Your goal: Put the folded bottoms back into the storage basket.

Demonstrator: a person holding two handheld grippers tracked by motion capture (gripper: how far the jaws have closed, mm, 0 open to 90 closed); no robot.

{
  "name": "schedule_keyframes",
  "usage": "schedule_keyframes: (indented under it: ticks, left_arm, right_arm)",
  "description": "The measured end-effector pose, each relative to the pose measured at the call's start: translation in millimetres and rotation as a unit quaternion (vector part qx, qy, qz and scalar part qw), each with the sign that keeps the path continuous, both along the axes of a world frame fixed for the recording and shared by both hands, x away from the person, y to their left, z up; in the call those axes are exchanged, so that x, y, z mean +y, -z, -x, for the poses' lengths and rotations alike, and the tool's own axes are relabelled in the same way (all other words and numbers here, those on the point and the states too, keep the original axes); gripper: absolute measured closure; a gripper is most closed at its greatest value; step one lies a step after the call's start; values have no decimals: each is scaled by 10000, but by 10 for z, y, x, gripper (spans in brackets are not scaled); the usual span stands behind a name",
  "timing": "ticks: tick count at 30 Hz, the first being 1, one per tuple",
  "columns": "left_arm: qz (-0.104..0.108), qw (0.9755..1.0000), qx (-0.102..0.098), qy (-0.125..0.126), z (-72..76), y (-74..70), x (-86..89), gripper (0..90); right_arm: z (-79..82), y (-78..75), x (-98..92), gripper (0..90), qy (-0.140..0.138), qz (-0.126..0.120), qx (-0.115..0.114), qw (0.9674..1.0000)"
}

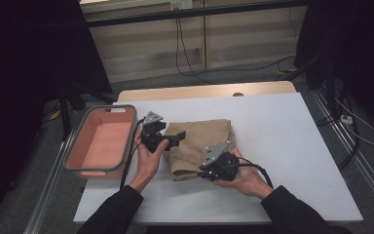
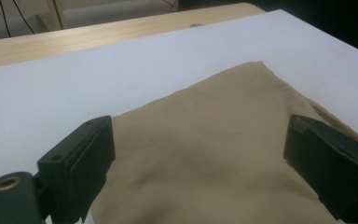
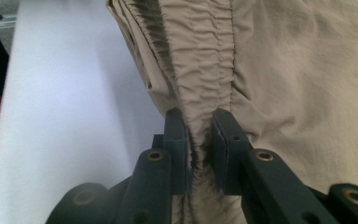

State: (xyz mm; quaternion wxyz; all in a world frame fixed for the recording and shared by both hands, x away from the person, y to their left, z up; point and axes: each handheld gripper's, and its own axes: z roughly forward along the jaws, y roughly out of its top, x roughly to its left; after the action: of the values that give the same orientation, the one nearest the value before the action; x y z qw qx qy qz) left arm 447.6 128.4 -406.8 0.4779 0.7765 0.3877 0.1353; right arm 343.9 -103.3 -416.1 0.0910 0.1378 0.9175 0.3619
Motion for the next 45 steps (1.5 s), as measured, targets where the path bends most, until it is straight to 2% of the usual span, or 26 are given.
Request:
schedule_keyframes:
  ticks: [2, 4, 5, 7, 11, 12, 16, 17, 18, 19, 20, 21, 23, 24, 25, 28, 30, 31, 34, 38, 39, 42, 43, 45]
  left_arm:
    - [20, 10000, 22, -35, -20, 4, -4, 95]
    - [92, 9998, 145, 50, -76, 23, -8, 93]
    - [-2, 9998, 163, 62, -124, 36, -21, 67]
    - [-16, 9999, 133, 68, -151, 44, -27, 70]
    - [-107, 9996, 260, 3, -269, 83, -46, 82]
    - [-113, 9995, 299, -21, -333, 116, -60, 117]
    - [-187, 9989, 429, -41, -435, 163, -84, 151]
    - [-158, 9986, 506, -44, -459, 176, -95, 195]
    - [-197, 9986, 491, -43, -484, 188, -97, 210]
    - [-215, 9982, 558, -71, -530, 224, -102, 222]
    - [-215, 9982, 558, -71, -530, 224, -102, 238]
    - [-192, 9977, 647, -75, -553, 246, -105, 254]
    - [-281, 9959, 863, -20, -595, 286, -107, 254]
    - [-303, 9956, 881, 11, -602, 302, -113, 259]
    - [-420, 9957, 821, -69, -612, 309, -111, 305]
    - [-386, 9952, 899, -90, -654, 320, -81, 371]
    - [-500, 9947, 876, -206, -682, 329, -41, 392]
    - [-523, 9943, 903, -232, -694, 334, -13, 464]
    - [-534, 9916, 1106, -395, -733, 373, 52, 477]
    - [-692, 9899, 1204, -288, -744, 439, 32, 482]
    - [-733, 9884, 1302, -261, -753, 471, 33, 482]
    - [-680, 9883, 1343, -249, -749, 495, 39, 503]
    - [-552, 9881, 1399, -328, -745, 498, 45, 504]
    - [-574, 9882, 1387, -310, -746, 503, 45, 515]
  right_arm:
    - [23, -6, -2, 777, -20, -39, 35, 10000]
    - [36, -9, -5, 777, -20, -92, 62, 9999]
    - [72, -19, 0, 777, -47, -79, 27, 10000]
    - [89, -18, -4, 777, -66, -86, 32, 9999]
    - [104, -8, -17, 777, -50, -118, 45, 9999]
    - [125, -2, -9, 777, -70, -88, 52, 9999]
    - [144, 10, 11, 776, -116, -59, 44, 9999]
    - [148, 21, 16, 777, -116, -53, 61, 9999]
    - [146, 26, 15, 776, -116, -61, 73, 9999]
    - [145, 29, 16, 777, -115, -61, 75, 9999]
    - [145, 29, 16, 777, -115, -61, 75, 9999]
    - [148, 32, 19, 776, -104, -52, 97, 9999]
    - [147, 34, 21, 777, -114, -48, 88, 9999]
    - [149, 35, 23, 777, -119, -40, 82, 9999]
    - [150, 37, 21, 776, -123, -46, 84, 9999]
    - [143, 39, 19, 776, -138, -52, 79, 9999]
    - [142, 45, 20, 776, -144, -46, 77, 9999]
    - [145, 52, 24, 776, -144, -34, 75, 9999]
    - [142, 60, 30, 776, -167, -3, 66, 9998]
    - [141, 68, 38, 775, -160, -1, 73, 9998]
    - [139, 64, 31, 775, -153, -24, 80, 9998]
    - [141, 62, 31, 775, -158, -15, 68, 9999]
    - [143, 65, 35, 774, -157, 4, 78, 9998]
    - [140, 69, 36, 774, -165, 0, 89, 9998]
